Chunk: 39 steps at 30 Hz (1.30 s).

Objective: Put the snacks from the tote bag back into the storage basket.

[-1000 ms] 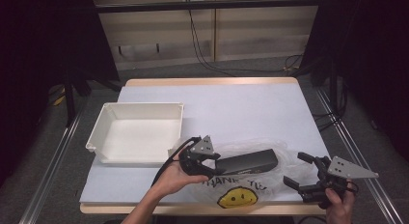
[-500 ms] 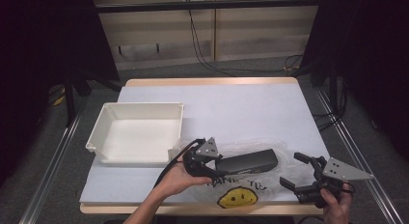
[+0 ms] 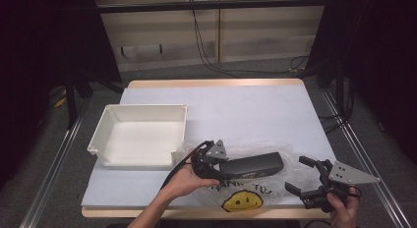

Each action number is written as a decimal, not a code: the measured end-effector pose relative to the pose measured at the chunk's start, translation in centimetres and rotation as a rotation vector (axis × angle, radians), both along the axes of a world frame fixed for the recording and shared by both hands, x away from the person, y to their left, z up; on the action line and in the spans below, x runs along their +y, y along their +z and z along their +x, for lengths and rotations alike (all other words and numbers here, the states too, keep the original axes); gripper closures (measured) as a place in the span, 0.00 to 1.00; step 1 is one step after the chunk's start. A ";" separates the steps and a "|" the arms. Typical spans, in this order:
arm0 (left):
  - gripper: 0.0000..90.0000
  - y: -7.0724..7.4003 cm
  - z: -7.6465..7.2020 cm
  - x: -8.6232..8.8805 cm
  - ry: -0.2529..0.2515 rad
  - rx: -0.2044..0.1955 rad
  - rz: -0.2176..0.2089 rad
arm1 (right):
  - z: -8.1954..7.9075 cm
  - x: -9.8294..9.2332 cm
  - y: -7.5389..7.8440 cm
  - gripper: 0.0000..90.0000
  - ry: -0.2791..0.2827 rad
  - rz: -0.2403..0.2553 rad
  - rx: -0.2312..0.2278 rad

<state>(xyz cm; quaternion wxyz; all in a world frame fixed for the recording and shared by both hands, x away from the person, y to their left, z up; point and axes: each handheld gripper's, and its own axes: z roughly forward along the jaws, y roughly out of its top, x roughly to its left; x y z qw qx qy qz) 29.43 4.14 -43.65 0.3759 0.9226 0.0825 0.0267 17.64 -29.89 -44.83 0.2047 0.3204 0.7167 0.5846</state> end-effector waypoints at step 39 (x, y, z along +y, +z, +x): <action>0.47 -1.6 1.5 -0.8 -0.032 0.048 0.039 | 0.2 0.2 -0.2 0.02 0.011 -0.008 0.014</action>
